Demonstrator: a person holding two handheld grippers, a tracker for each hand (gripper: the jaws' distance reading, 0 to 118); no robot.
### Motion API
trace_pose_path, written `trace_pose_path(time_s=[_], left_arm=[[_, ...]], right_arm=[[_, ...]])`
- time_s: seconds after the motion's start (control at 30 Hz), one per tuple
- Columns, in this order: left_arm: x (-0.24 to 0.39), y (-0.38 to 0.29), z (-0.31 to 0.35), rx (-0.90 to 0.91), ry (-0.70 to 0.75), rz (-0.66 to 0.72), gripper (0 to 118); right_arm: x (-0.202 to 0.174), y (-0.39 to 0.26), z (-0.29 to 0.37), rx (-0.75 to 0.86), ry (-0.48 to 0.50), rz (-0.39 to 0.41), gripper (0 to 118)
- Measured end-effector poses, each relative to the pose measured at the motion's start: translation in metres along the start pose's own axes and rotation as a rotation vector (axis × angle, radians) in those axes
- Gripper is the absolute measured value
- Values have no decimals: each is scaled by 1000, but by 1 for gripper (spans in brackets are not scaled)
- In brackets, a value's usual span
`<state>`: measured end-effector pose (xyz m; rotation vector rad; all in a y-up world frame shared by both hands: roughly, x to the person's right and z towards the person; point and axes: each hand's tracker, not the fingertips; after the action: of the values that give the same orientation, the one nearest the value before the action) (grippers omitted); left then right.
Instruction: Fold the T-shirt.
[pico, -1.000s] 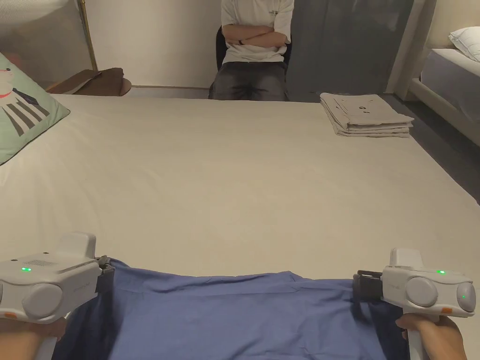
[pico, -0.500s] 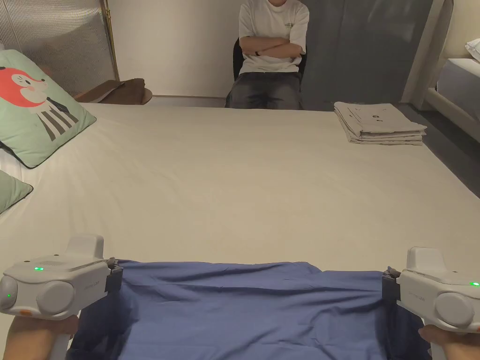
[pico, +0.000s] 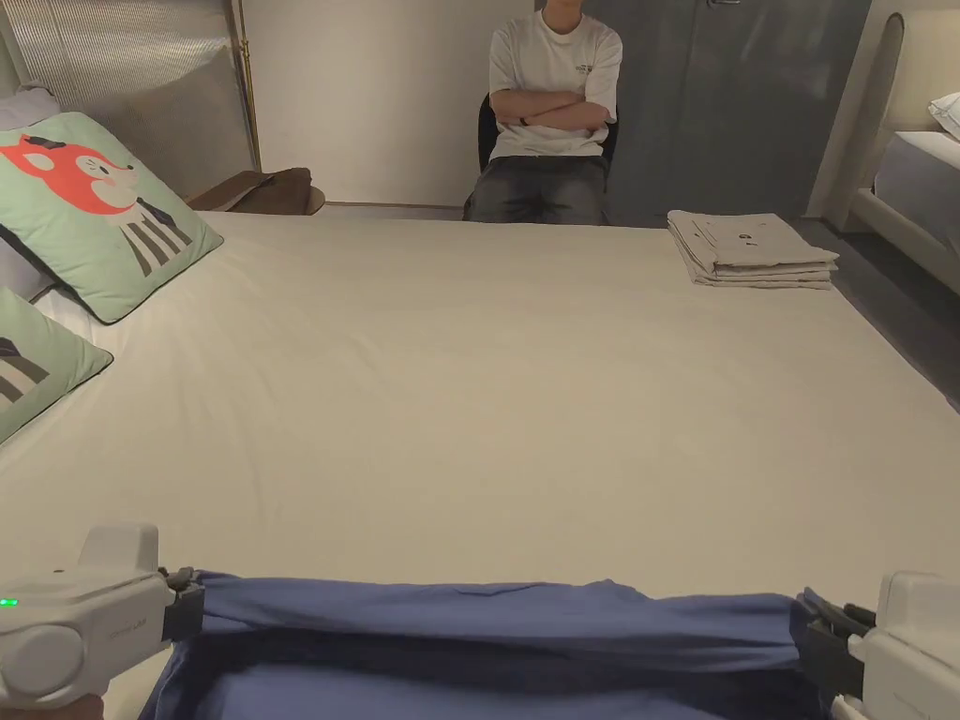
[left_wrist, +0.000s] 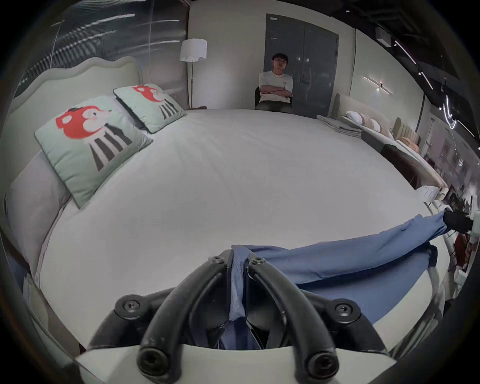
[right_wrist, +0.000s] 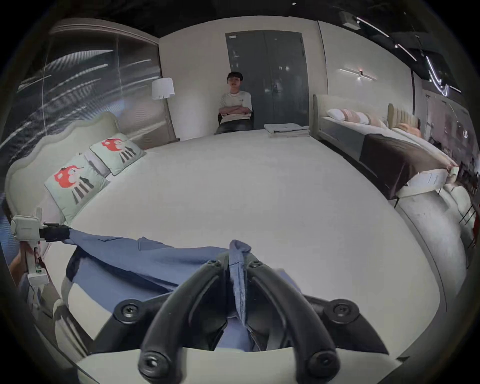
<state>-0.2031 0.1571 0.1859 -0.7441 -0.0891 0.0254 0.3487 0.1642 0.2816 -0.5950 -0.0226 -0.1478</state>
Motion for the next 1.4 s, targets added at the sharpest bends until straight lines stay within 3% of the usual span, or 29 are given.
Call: trace_pose_path(time_s=[0.33, 0.53, 0.57, 0.6, 0.67, 0.7, 0.73, 0.9, 1.03, 1.3, 1.4], left_arm=[[-7, -81, -2, -125, 27, 67, 2], [4, -78, 3, -127, 55, 54, 3], [6, -76, 5, -128, 57, 51, 10], [8, -71, 10, -120, 59, 60, 25], [13, -58, 19, -67, 35, 85, 85], [18, -51, 25, -33, 16, 96, 104], [24, -42, 32, 18, -9, 94, 111], [53, 11, 56, 279, -59, 51, 110], [90, 42, 82, 513, -77, -16, 110], [133, 60, 102, 717, -23, -82, 109], [137, 56, 104, 749, -24, -94, 102]], right_arm=[[12, -73, -15, -122, -64, -92, 8], [3, -76, -14, -131, -105, -94, 11], [1, -73, -11, -126, -107, -94, 21], [-3, -68, -7, -120, -119, -90, 37], [-13, -53, 2, -76, -168, -62, 82], [-18, -46, 6, -45, -170, -55, 97], [-23, -36, 11, 5, -168, -51, 104], [-58, 17, 36, 221, -128, -37, 105], [-87, 49, 52, 401, -117, 20, 105], [-127, 75, 65, 584, -168, 164, 104], [-134, 76, 67, 605, -170, 198, 90]])
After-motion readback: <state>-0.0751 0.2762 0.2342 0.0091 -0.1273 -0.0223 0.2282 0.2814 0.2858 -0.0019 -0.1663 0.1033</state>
